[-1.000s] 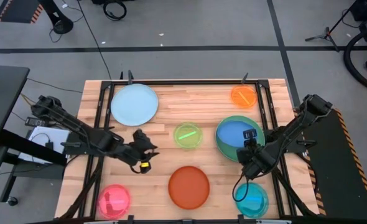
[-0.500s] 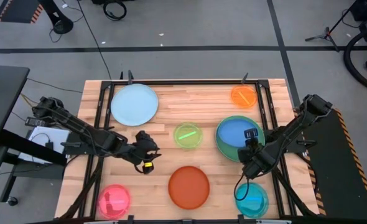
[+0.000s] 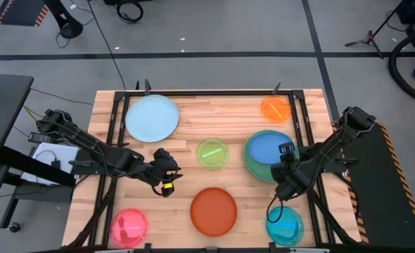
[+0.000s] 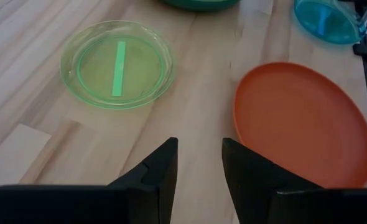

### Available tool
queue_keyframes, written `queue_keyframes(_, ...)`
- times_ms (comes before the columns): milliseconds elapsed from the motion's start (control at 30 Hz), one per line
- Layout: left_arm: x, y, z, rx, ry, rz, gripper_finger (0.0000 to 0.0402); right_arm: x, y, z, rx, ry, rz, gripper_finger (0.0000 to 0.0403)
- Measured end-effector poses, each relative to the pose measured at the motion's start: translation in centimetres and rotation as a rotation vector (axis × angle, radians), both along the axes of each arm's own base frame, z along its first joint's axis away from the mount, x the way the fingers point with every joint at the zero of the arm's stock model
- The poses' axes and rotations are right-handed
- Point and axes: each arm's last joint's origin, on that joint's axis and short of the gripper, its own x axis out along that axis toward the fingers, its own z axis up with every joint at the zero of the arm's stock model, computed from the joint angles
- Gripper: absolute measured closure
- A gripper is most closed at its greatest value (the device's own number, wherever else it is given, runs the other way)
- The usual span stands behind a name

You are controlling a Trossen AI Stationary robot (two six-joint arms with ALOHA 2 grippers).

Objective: Stack plastic plates
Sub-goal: Stack the large dark blue plate on the large light green plate

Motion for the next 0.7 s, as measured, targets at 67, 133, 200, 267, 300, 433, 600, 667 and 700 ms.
queue_keyframes(67, 0.0, 0.0, 0.0, -0.002, 0.0, 0.002, 0.0269, -0.1, -0.1, 0.1, -0.014, 0.016, -0.003, 0.0304)
queue_keyframes(133, 0.0, 0.0, 0.0, -0.012, -0.002, 0.009, 0.0269, -0.2, -0.1, 0.1, -0.007, 0.029, -0.008, 0.0304)
queue_keyframes(200, 0.0, 0.0, 0.0, -0.023, -0.003, 0.018, 0.0269, -0.2, -0.1, 0.1, -0.001, 0.036, -0.01, 0.0304)
queue_keyframes(267, 0.0, 0.0, 0.0, -0.062, -0.003, 0.035, 0.0268, -0.2, -0.1, 0.1, 0.001, 0.035, -0.009, 0.0303)
queue_keyframes(300, 0.0, 0.0, 0.0, -0.092, 0.0, 0.04, 0.0268, -0.2, -0.1, 0.1, 0.0, 0.036, -0.009, 0.0301)
queue_keyframes(433, 0.2, -0.1, -0.2, -0.22, 0.028, 0.041, 0.0252, -0.2, -0.1, 0.1, 0.001, 0.034, -0.011, 0.0286)
queue_keyframes(600, 0.9, -0.6, -1.1, -0.272, 0.053, 0.049, 0.021, -0.2, -0.1, 0.1, -0.014, 0.002, -0.026, 0.0242)
queue_keyframes(667, 1.2, -0.8, -1.6, -0.269, 0.063, 0.052, 0.019, -0.1, -0.2, 0.1, -0.031, -0.016, -0.023, 0.0217)
queue_keyframes(700, 1.4, -0.8, -1.8, -0.276, 0.056, 0.056, 0.0179, -0.1, -0.2, 0.1, -0.039, -0.026, -0.02, 0.0204)
